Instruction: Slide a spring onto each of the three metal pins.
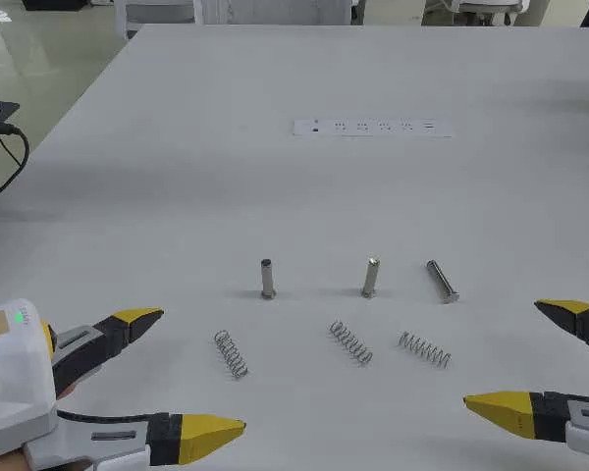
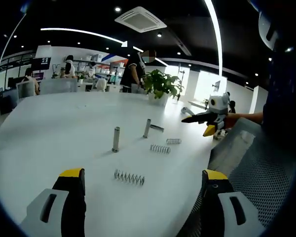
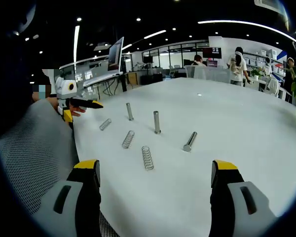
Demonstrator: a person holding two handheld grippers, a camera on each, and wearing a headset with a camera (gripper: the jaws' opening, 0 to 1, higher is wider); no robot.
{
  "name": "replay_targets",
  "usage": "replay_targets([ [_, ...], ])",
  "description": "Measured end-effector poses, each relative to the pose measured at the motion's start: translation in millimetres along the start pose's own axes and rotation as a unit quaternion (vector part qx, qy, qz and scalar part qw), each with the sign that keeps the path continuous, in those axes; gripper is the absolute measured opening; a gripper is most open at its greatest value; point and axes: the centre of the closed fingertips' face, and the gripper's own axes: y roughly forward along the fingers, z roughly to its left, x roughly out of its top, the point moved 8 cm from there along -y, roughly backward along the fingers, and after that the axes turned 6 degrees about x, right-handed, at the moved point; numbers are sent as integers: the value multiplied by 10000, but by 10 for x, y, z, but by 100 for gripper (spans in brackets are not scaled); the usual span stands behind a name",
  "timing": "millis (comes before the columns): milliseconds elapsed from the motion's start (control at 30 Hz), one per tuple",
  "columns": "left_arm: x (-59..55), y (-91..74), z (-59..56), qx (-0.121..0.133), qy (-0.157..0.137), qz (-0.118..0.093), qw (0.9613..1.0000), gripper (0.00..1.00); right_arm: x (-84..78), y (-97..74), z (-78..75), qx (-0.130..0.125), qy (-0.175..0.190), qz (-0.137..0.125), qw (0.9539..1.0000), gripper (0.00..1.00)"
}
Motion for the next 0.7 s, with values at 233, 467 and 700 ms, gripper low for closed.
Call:
replay_targets([
  [233, -8, 11, -1, -21, 2, 31, 10000, 95, -11, 1, -3, -10, 20, 4, 10000, 93],
  [467, -8, 17, 10, -19, 4, 29, 10000, 95, -10, 3, -11, -20, 18, 12, 10000, 93],
  [700, -16, 22, 9, -29, 2, 46, 10000, 95, -13, 13, -10, -7, 28, 29, 10000, 92],
])
